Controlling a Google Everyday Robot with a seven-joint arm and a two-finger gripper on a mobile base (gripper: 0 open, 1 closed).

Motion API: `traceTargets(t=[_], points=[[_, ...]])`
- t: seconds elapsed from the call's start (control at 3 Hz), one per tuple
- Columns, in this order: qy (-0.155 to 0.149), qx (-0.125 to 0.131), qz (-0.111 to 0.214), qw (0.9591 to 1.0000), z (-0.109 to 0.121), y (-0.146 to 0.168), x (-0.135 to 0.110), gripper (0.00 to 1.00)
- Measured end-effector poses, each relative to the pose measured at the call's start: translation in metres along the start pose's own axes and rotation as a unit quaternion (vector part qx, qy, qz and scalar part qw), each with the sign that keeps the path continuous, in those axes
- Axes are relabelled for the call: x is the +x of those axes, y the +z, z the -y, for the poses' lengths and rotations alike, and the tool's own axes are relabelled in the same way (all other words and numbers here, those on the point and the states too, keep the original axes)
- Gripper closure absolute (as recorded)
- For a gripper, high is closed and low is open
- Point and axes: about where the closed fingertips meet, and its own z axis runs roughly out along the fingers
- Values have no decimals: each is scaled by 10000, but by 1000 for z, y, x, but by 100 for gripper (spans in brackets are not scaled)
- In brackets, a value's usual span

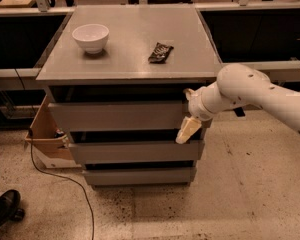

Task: Open top drawer

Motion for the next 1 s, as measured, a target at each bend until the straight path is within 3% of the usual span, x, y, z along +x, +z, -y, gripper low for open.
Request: traceTargets(t=[0.33, 0.67, 1.0], points=[[-84, 61, 114, 9999, 23, 20, -7, 0], [-18, 64, 139, 9999, 28, 29, -2, 14], [81, 63, 144, 9998, 18, 19, 2, 38]])
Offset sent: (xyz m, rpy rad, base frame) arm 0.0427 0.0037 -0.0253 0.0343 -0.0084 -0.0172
